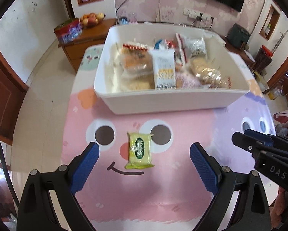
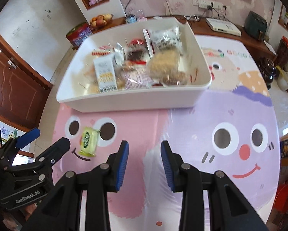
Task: Organize snacks
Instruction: 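Grasp the green packet with the left gripper, then lift the green packet with the left gripper and carry it over the tray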
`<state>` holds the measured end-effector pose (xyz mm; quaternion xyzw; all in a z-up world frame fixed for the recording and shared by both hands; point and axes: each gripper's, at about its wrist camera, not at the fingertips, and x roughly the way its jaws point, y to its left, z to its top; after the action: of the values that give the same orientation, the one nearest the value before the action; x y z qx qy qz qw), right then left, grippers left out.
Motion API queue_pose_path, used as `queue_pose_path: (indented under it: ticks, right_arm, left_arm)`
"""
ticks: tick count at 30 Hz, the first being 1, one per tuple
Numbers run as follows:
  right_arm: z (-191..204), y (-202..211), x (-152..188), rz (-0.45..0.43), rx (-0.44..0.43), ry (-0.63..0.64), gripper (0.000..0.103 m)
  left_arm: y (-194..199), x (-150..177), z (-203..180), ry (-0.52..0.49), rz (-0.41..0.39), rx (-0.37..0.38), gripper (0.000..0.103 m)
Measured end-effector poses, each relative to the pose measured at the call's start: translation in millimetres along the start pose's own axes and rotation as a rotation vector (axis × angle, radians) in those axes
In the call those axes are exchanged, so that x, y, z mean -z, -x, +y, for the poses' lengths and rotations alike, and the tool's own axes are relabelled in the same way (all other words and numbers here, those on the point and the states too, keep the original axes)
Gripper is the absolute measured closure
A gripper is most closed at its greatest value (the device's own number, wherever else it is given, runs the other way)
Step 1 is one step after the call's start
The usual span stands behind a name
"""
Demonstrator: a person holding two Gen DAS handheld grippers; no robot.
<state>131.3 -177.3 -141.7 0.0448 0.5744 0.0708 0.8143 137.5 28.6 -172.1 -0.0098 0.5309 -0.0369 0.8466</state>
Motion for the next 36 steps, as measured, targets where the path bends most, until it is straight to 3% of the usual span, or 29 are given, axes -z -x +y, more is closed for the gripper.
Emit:
queue_pose_path:
  ticks: [14, 19, 24, 26, 27, 36]
  right_arm:
    - [-3, -54, 15, 0.079, 0.002, -0.029, 0.068]
    - [-3, -61, 14, 0.084, -0.001, -0.034, 0.068]
    - [0, -63, 12, 0.084, 0.005, -0.029, 0.068]
    - [0, -64, 12, 0.085, 0.010, -0.028, 0.068]
    - [1, -65, 12, 0.085, 0.012, -0.027, 0.068]
    - [3, -64, 5, 0.075, 0.012, -0.020, 0.068]
  left_arm:
    - [-77, 22, 20, 0.084, 0.128, -0.037, 0.009]
    - [-92, 21, 24, 0.115, 0.164, -0.015, 0.030]
    - [-97, 22, 19, 0.084, 0.154, -0.031, 0.037]
    - [-95, 22, 18, 0.075, 0.136, -0.029, 0.050]
    - [-94, 21, 15, 0.069, 0.129, -0.027, 0.067]
    - [-88, 17, 6, 0.073, 0.149, -0.032, 0.068]
